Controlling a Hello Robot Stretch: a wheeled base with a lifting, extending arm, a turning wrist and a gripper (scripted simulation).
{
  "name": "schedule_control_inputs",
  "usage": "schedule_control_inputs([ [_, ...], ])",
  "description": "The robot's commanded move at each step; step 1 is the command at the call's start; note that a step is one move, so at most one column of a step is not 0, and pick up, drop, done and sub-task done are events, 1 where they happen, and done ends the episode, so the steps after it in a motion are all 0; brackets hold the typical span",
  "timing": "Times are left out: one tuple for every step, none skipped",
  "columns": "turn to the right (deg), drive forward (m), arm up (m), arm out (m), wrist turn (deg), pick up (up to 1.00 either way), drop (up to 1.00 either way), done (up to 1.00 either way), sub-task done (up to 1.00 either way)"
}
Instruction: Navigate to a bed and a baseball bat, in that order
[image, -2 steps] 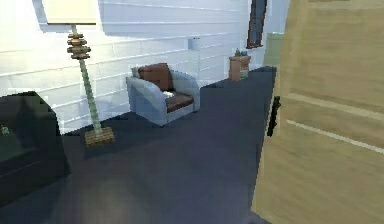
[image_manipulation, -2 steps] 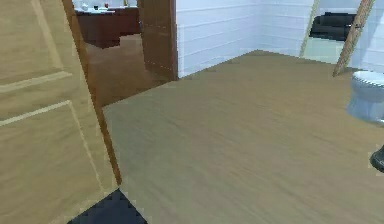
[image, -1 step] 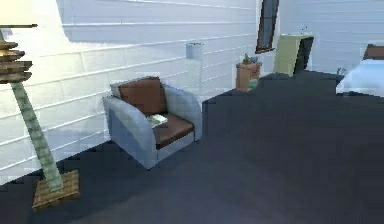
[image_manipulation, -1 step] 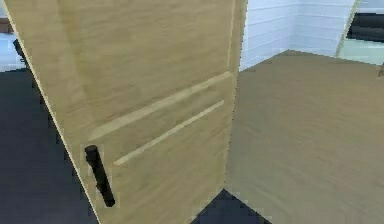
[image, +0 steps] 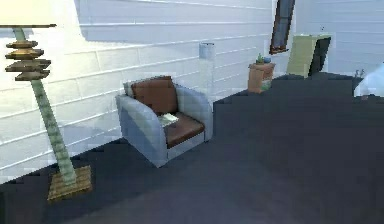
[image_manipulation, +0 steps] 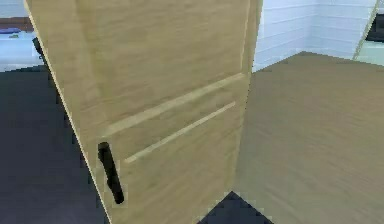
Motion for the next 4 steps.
schedule_control_inputs([
  [0.0,0.45,0.0,0.0,0.0,0.0,0.0,0.0,0.0],
  [42.0,0.0,0.0,0.0,0.0,0.0,0.0,0.0,0.0],
  [3.0,0.0,0.0,0.0,0.0,0.0,0.0,0.0,0.0],
  [0.0,0.65,0.0,0.0,0.0,0.0,0.0,0.0,0.0],
])
